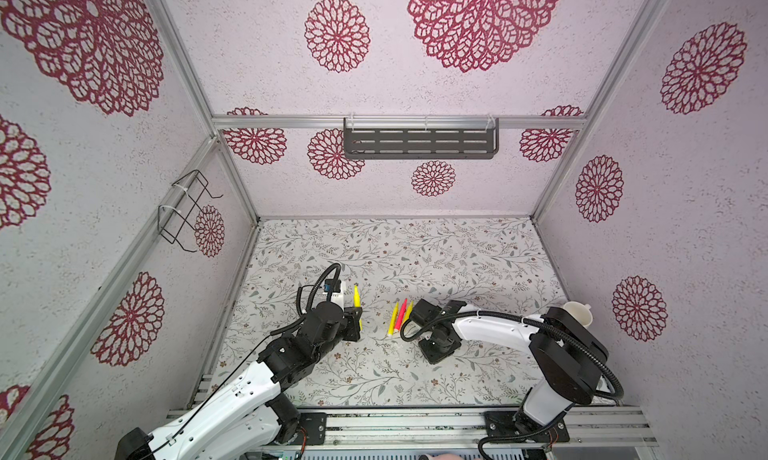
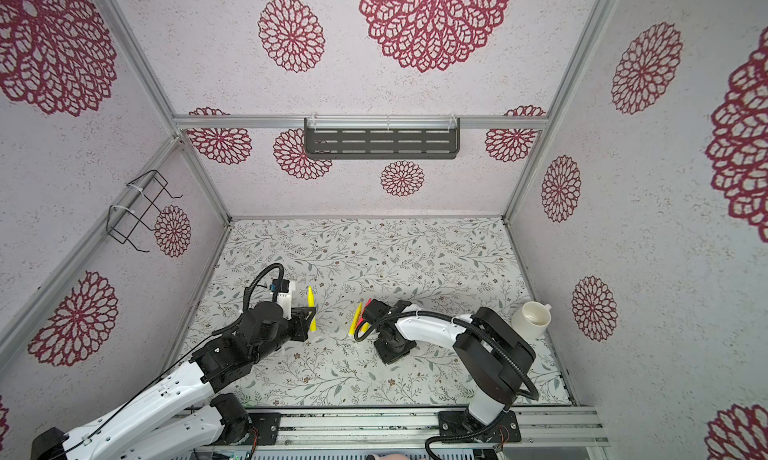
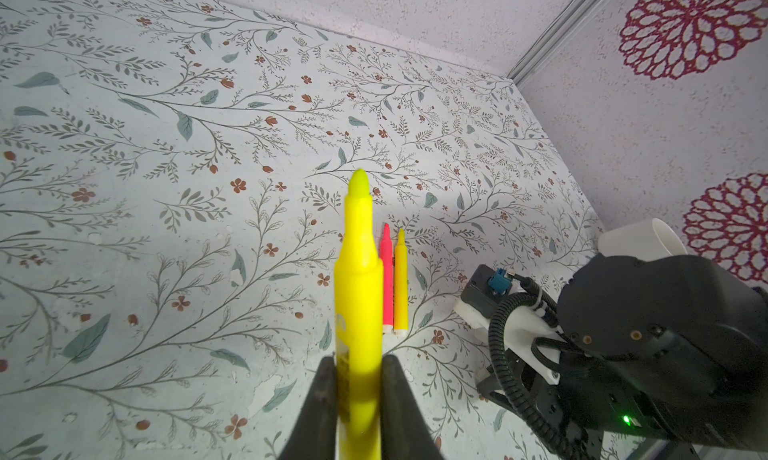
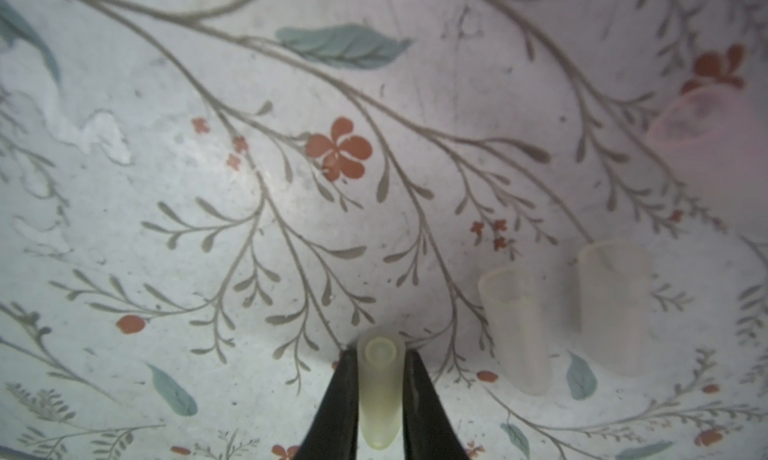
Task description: Insert the pens into the pen caps
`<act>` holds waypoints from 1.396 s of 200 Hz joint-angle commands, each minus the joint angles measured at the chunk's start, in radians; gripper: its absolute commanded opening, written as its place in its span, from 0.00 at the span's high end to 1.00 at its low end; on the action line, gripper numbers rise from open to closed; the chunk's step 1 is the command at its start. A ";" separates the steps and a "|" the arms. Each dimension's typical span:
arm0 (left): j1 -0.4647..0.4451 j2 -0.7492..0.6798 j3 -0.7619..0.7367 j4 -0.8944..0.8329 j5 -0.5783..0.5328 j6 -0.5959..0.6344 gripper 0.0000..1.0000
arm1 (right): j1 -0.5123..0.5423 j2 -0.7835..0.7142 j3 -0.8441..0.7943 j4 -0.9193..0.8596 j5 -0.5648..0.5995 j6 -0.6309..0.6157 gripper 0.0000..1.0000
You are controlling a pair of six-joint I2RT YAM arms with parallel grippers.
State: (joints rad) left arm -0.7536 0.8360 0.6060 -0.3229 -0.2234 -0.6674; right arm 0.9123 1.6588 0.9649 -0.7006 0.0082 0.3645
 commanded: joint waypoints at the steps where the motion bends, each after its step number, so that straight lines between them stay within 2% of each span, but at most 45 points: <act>1: 0.009 -0.013 0.003 0.040 -0.017 0.016 1.00 | 0.007 -0.013 0.036 -0.034 0.027 0.014 0.82; 54: 0.010 -0.014 0.007 0.072 -0.012 0.056 1.00 | -0.007 -0.112 0.105 -0.009 0.031 -0.012 0.82; 107: 0.009 -0.040 0.006 0.125 0.077 0.118 1.00 | -0.122 -0.239 0.200 0.043 -0.037 -0.085 0.82; 179: 0.011 -0.071 0.036 0.245 0.279 0.165 0.99 | -0.306 -0.383 0.311 0.310 -0.300 -0.095 0.82; 209: 0.014 -0.042 0.092 0.267 0.368 0.181 1.00 | -0.395 -0.409 0.321 0.537 -0.491 -0.011 0.81; 240: 0.017 -0.016 0.145 0.335 0.473 0.168 1.00 | -0.432 -0.397 0.321 0.795 -0.647 0.098 0.79; 279: 0.022 0.017 0.186 0.405 0.550 0.164 1.00 | -0.466 -0.332 0.291 1.227 -0.816 0.395 0.77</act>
State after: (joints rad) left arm -0.7429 0.8383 0.7681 -0.0025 0.2462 -0.5125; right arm 0.4622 1.2964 1.2579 0.1493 -0.6388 0.5308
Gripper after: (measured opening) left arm 0.175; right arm 0.222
